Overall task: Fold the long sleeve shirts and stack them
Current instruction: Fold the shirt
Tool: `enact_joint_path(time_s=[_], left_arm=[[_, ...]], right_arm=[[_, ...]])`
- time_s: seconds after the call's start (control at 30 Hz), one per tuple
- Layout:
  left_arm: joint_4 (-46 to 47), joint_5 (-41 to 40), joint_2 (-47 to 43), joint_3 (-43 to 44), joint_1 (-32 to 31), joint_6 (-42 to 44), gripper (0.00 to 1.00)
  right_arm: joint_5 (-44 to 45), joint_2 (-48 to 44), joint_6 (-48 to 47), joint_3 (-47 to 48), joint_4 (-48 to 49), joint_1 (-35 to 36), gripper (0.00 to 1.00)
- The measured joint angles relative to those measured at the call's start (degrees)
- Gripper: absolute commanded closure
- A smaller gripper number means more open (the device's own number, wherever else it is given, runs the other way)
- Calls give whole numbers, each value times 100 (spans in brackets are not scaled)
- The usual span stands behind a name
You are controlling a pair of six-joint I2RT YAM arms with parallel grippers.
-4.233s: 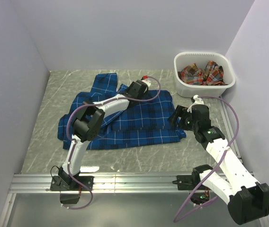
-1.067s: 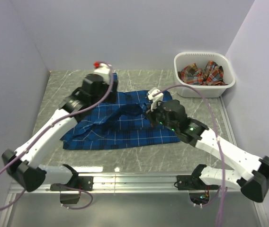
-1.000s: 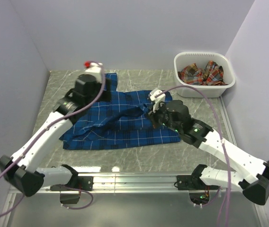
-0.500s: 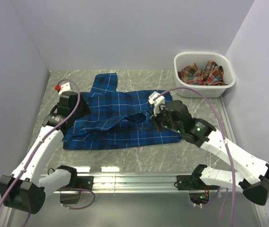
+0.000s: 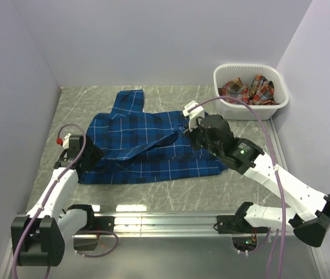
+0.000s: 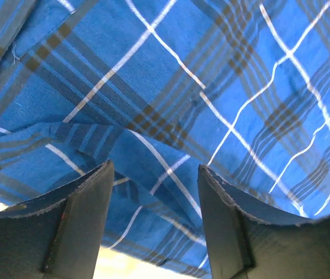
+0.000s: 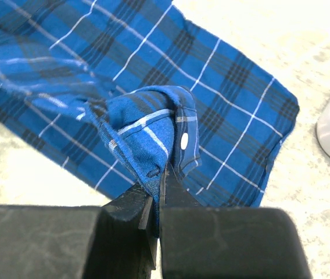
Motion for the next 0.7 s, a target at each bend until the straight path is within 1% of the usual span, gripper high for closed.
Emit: enact_joint_path(time_s=[0.1,0.3,0.53,0.7], left_arm=[[238,44,-37,-249,85,-376,37],[645,79,-39,-782,264,-1008,40],[680,-125,-46,-997,315,-1314,41],[682,-170,-107,-997,317,-1335,41]], right_arm=[[136,306,136,271,13,-39,100],[118,1252,446,870,-11,-278,100],[-295,2218,977,1829,-273,-1102,100],[-575,2741,1082,2334,-295,-1349,100]])
